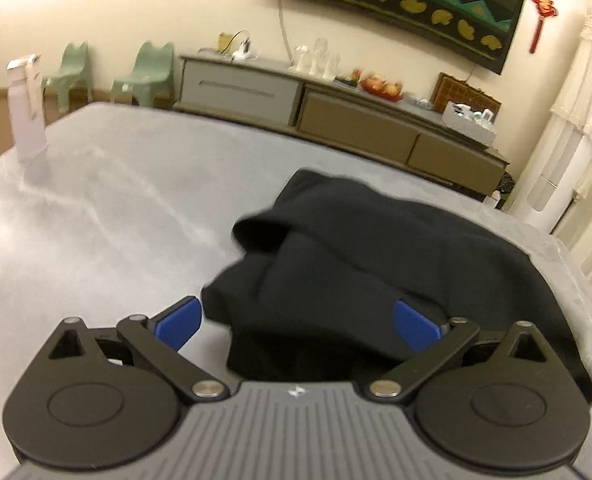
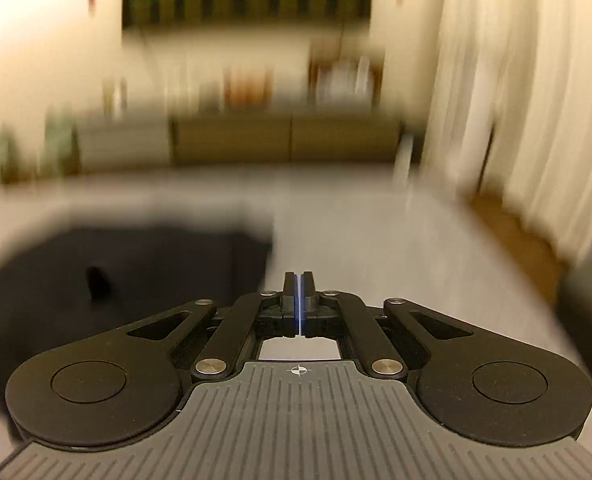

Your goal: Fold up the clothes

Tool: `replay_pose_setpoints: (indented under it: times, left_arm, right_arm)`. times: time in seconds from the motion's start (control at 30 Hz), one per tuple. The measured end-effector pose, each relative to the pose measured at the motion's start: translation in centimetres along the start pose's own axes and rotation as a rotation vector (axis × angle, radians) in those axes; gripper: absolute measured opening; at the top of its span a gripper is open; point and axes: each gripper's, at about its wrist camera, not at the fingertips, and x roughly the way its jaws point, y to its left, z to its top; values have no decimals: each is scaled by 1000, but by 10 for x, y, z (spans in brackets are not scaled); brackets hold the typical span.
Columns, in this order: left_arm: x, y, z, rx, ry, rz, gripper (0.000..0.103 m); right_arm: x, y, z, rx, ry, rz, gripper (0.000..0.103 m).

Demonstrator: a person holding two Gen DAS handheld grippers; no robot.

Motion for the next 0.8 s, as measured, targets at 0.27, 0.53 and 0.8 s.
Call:
replay_pose_setpoints:
  times: [0.27, 0.53, 0.8]
  left_arm:
    - [-3, 38, 2, -94, 4, 35, 103]
    - [1, 70, 17, -192, 4, 27, 103]
    - [-12, 71, 22, -210, -33, -24, 103]
  right_arm:
    - [6, 149, -22, -374, -64, 275, 86]
    - [110, 262, -6, -582, 84, 314, 27]
    - [5, 167, 108, -177, -346, 284, 0]
